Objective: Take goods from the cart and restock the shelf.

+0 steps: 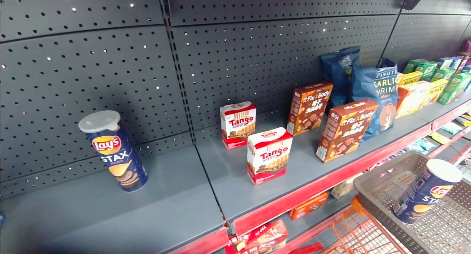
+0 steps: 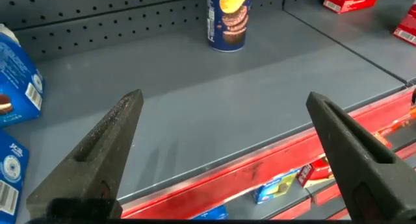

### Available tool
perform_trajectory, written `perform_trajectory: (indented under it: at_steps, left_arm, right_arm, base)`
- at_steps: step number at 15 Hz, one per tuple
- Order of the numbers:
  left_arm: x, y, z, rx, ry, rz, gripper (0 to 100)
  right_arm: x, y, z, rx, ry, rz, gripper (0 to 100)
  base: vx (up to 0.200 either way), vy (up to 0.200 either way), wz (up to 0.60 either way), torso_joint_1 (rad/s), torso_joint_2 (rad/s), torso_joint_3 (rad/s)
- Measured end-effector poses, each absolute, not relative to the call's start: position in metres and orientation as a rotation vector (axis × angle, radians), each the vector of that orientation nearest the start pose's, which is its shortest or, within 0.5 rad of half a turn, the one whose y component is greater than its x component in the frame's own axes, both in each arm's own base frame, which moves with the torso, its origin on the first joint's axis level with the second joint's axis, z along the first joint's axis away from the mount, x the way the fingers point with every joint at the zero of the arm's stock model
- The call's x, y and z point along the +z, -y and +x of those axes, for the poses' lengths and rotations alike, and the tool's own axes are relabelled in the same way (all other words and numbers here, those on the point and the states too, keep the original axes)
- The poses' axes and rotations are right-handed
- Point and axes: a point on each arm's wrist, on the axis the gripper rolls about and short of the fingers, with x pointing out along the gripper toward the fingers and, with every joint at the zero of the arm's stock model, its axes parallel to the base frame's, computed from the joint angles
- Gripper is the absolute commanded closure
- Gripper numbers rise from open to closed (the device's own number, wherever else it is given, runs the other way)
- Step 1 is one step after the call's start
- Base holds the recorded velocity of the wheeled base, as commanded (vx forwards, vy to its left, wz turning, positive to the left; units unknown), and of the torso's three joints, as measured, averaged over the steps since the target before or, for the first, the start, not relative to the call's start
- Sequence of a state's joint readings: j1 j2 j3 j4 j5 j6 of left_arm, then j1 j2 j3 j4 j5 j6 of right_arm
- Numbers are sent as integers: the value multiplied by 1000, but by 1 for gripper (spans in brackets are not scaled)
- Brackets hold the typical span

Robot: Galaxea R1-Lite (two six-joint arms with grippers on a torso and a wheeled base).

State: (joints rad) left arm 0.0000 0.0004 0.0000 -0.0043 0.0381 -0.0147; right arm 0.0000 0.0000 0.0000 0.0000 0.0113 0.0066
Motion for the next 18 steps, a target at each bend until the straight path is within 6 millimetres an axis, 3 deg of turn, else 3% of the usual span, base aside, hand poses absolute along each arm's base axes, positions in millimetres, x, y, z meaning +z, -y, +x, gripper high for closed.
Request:
perform_trajectory:
  at_steps: [6,11,14,18]
  left_arm:
    - [76,-1,-23,38,4,-15,0]
    - [76,-1,-23,38,4,-15,0]
    - [76,-1,-23,38,4,-15,0]
    - [76,-1,-23,38,4,-15,0]
  right_arm:
    - [75,0,-23,11,0,7,0]
    - [75,0,-23,11,0,7,0]
    - [75,0,-23,13,0,7,0]
    - [75,0,-23,12,0,7,0]
  base:
    - [0,0,-600,2,5,6]
    - [0,0,0,0,0,0]
    - [0,0,-600,-1,6,5]
    - [0,0,0,0,0,0]
